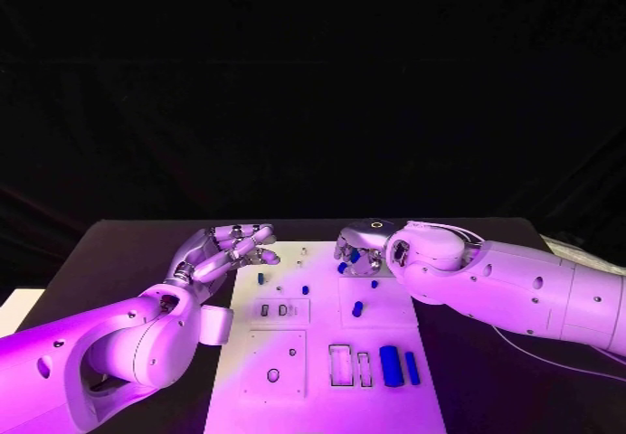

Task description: Assemble the parts on the task board

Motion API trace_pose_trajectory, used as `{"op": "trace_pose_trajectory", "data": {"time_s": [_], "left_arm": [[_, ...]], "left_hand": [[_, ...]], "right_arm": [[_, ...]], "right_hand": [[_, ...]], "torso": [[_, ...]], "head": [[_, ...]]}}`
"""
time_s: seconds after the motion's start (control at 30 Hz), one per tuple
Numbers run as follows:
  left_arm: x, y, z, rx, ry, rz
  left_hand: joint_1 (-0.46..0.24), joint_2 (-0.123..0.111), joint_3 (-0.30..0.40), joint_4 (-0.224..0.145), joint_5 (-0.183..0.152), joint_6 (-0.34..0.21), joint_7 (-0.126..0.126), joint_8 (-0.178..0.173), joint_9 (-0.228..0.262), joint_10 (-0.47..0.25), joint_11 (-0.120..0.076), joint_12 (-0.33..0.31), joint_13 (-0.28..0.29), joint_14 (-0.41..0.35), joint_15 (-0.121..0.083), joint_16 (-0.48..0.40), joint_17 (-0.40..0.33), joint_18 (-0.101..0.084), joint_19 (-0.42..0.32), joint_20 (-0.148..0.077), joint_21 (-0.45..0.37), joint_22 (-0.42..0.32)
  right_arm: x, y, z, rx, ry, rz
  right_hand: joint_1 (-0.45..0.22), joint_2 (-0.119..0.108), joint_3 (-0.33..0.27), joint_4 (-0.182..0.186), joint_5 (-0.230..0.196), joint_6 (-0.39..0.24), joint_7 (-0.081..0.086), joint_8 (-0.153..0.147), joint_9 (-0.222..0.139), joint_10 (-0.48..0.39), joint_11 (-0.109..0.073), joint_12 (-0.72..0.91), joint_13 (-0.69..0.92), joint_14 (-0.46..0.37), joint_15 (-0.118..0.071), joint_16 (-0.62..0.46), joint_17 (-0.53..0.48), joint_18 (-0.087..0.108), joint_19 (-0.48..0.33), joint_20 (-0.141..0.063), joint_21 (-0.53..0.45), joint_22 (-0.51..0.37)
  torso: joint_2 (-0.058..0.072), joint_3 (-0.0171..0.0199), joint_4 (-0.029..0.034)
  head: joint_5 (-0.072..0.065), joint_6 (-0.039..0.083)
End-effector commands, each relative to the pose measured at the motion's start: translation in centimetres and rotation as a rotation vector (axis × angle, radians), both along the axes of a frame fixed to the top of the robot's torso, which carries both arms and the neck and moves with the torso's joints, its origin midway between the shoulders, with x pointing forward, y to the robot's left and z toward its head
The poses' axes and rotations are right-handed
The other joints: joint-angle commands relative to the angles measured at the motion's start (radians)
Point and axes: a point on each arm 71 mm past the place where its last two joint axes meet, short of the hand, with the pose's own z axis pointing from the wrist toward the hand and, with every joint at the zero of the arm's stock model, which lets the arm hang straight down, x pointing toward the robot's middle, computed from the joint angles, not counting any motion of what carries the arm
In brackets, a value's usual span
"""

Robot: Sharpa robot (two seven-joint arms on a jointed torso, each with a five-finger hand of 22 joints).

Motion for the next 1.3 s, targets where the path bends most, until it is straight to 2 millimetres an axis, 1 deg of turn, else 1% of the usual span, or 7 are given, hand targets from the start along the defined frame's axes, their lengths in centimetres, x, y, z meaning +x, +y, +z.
{"op": "trace_pose_trajectory", "data": {"time_s": [0.03,0.4,0.87,0.97,1.07,1.2,1.3], "left_arm": [[0.0,-0.2,0.2,-0.006,-0.008,-0.020],[0.1,0.0,0.1,-0.003,-0.005,-0.019],[0.1,0.0,0.0,0.000,0.005,-0.024],[0.1,0.1,0.0,0.000,0.007,-0.023],[0.1,0.1,0.0,0.001,0.008,-0.024],[0.1,0.1,0.0,0.002,0.010,-0.025],[0.1,0.2,0.0,0.003,0.011,-0.023]], "left_hand": [[-0.007,0.003,-0.006,0.002,-0.003,0.001,0.006,-0.005,-0.001,0.002,0.007,-0.003,0.000,-0.008,-0.001,-0.005,0.001,0.007,0.000,0.003,0.007,0.001],[-0.007,0.004,-0.008,0.001,-0.003,0.000,0.007,-0.006,-0.001,0.001,0.008,-0.005,0.000,-0.010,0.000,-0.007,0.002,0.007,-0.001,0.004,0.007,0.001],[-0.006,0.008,-0.009,-0.001,-0.003,-0.002,0.009,-0.010,-0.002,-0.002,0.010,-0.010,0.000,-0.014,0.002,-0.012,0.006,0.006,-0.005,0.005,0.007,0.002],[-0.004,0.010,-0.009,-0.002,-0.002,-0.002,0.009,-0.011,-0.002,-0.002,0.010,-0.011,0.000,-0.014,0.002,-0.013,0.007,0.007,-0.006,0.006,0.007,0.002],[-0.002,0.012,-0.009,-0.004,-0.002,-0.002,0.009,-0.012,-0.002,-0.003,0.010,-0.012,0.000,-0.014,0.002,-0.015,0.008,0.007,-0.006,0.006,0.007,0.002],[-0.001,0.013,-0.008,-0.005,-0.002,-0.002,0.009,-0.013,-0.002,-0.003,0.010,-0.013,0.000,-0.014,0.002,-0.015,0.009,0.007,-0.007,0.006,0.007,0.002],[0.001,0.015,-0.008,-0.006,-0.002,-0.002,0.010,-0.014,-0.002,-0.003,0.010,-0.013,0.000,-0.014,0.002,-0.016,0.010,0.007,-0.007,0.006,0.007,0.003]], "right_arm": [[0.0,-0.1,-0.3,-0.068,0.010,-0.011],[0.0,0.0,-0.2,-0.079,-0.005,-0.013],[0.0,0.3,-0.3,-0.060,0.012,-0.008],[0.1,0.3,-0.2,-0.053,0.007,-0.016],[0.1,0.3,0.0,-0.026,-0.019,-0.019],[-0.1,0.6,0.6,0.037,-0.069,-0.013],[-0.3,1.0,1.2,0.089,-0.113,-0.018]], "right_hand": [[0.010,0.001,0.002,0.007,-0.002,0.005,0.000,-0.004,0.001,0.001,0.002,-0.001,0.001,0.019,-0.004,0.018,0.016,-0.021,0.007,0.001,0.014,0.017],[0.021,0.009,0.029,0.017,-0.002,0.031,0.003,0.001,0.003,0.014,0.002,0.002,0.001,0.017,-0.006,0.106,0.099,-0.031,0.024,0.002,0.078,0.095],[0.004,0.007,0.053,0.057,-0.042,0.069,0.000,0.002,0.007,0.044,-0.003,0.002,0.001,0.016,-0.007,0.225,0.209,-0.044,0.049,0.002,0.156,0.193],[0.009,0.018,0.063,0.065,-0.042,0.084,-0.005,0.006,0.011,0.055,-0.007,0.004,0.002,0.020,-0.010,0.257,0.241,-0.049,0.062,0.001,0.177,0.224],[0.035,0.051,0.098,0.070,-0.084,0.110,-0.012,0.016,0.019,0.078,-0.014,0.008,0.004,0.026,-0.017,0.304,0.289,-0.057,0.085,-0.004,0.212,0.275],[0.050,0.062,0.123,0.070,-0.099,0.121,-0.013,0.020,0.024,0.093,-0.018,0.009,0.005,0.028,-0.019,0.337,0.322,-0.063,0.102,-0.007,0.238,0.313],[0.048,0.058,0.131,0.074,-0.103,0.123,-0.011,0.019,0.027,0.096,-0.017,0.006,0.005,0.028,-0.018,0.356,0.340,-0.067,0.109,-0.007,0.251,0.333]], "torso": [[0.009,-0.0004,0.0033],[0.015,0.0021,0.0069],[0.020,0.0010,0.0102],[0.021,0.0009,0.0116],[0.021,0.0008,0.0128],[0.021,0.0008,0.0141],[0.022,0.0010,0.0146]], "head": [[-0.003,-0.003],[-0.006,-0.004],[-0.007,-0.005],[-0.008,-0.005],[-0.007,-0.006],[-0.006,-0.003],[-0.004,0.000]]}}
